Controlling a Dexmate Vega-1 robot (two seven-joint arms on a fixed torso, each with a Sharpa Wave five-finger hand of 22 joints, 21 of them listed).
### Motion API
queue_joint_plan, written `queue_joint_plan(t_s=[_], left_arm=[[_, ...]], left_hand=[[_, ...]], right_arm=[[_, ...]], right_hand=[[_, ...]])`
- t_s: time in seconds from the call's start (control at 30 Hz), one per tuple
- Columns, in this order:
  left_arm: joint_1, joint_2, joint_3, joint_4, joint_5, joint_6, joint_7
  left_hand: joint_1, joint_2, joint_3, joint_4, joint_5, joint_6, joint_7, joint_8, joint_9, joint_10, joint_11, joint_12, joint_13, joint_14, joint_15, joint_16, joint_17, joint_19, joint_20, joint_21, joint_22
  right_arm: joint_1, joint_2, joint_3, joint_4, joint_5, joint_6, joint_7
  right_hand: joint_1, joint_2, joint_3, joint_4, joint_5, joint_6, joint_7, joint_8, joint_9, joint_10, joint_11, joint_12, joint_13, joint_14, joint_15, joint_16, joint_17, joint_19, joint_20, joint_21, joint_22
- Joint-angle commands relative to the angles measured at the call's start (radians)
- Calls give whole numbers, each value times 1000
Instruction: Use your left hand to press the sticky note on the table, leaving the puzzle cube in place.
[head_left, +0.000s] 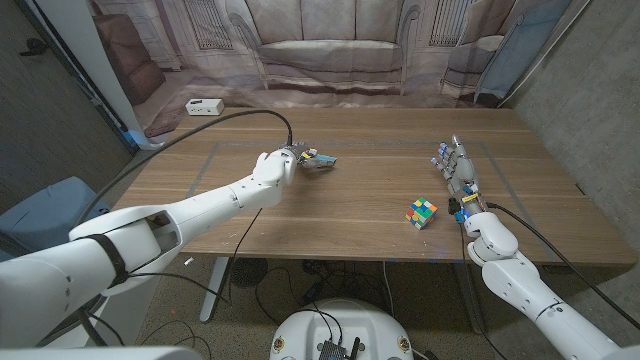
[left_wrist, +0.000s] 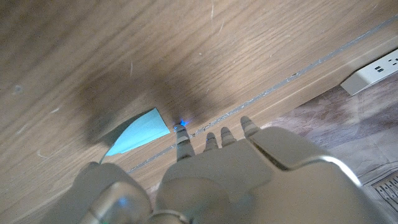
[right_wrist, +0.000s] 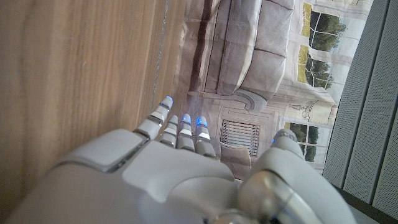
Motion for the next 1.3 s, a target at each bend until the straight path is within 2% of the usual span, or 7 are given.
queue_joint_plan(t_s=[0.03,0.57,1.3], left_arm=[[5,3,-8,-12,-5,0,12],[11,9,-16,-24,-8,3,26],[28,31,-35,-67,-4,12,31]], left_hand=[[4,11,-11,0,1,-86,-1,-3,-2,-84,5,1,3,-139,9,1,3,-260,5,9,3],[12,18,-18,-2,1,-216,-16,0,-2,-93,6,-1,5,-138,13,1,4,-257,6,9,3],[17,24,-22,-3,0,-260,-11,8,-2,-98,5,-2,5,-134,15,3,4,-256,6,9,3]], right_arm=[[-5,-2,2,-5,-3,5,-2],[-5,1,1,-3,-1,8,-1],[-3,0,0,-3,-5,10,0]], right_hand=[[-5,3,3,-8,6,12,1,1,2,4,5,-1,2,2,6,3,3,5,6,-4,4],[-5,4,2,-9,6,12,0,1,2,5,4,-1,2,2,6,3,3,4,6,-4,4],[-6,5,1,-11,6,12,-1,1,2,5,5,-2,2,2,7,3,3,5,5,-4,4]])
